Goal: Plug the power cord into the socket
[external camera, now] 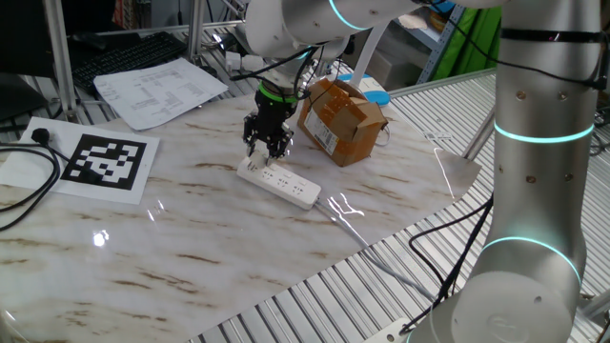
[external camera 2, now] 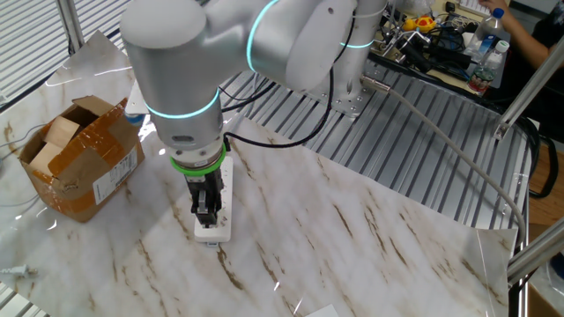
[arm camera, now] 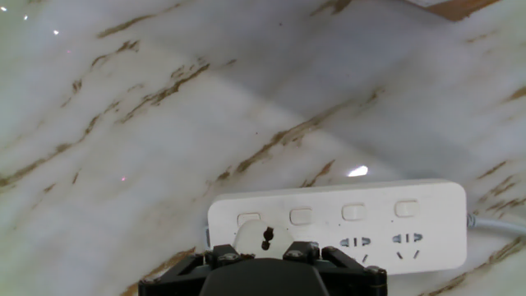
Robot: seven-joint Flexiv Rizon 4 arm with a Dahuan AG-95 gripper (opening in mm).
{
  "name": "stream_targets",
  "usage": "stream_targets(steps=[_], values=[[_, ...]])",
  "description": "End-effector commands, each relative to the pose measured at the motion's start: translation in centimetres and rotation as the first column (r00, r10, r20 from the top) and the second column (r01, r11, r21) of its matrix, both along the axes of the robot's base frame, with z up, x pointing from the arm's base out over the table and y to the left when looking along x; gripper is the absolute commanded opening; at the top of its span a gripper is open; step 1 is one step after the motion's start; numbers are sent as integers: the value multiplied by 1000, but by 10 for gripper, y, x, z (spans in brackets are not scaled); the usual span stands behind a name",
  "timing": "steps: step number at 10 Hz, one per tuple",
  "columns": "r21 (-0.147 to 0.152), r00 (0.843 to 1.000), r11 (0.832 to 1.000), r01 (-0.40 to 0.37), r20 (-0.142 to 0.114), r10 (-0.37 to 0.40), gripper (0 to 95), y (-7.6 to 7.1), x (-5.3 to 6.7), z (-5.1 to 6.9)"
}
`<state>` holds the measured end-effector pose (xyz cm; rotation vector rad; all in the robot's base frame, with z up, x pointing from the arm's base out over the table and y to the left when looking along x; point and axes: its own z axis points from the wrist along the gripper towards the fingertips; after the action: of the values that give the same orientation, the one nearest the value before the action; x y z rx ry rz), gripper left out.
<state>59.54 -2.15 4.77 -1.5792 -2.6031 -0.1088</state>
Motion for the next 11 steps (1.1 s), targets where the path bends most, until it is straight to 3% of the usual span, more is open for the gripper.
stream_targets(steps=[1, 2, 3, 5, 6, 9, 10, 11], values=[[2, 1000, 1000, 20, -4, -20, 380, 0, -2, 1], [5, 999, 999, 45, -8, -45, 380, 0, -2, 1], [5, 999, 999, 53, -9, -52, 570, 0, -2, 1], [5, 997, 997, 77, -13, -77, 570, 0, -2, 1], [5, 996, 996, 92, -22, -92, 760, 0, -1, 1], [-11, 980, 983, 184, -77, -185, 760, 0, -1, 1], [-13, 976, 980, 198, -84, -199, 760, 0, -1, 1], [-15, 964, 969, 246, -100, -247, 760, -1, -1, 2]])
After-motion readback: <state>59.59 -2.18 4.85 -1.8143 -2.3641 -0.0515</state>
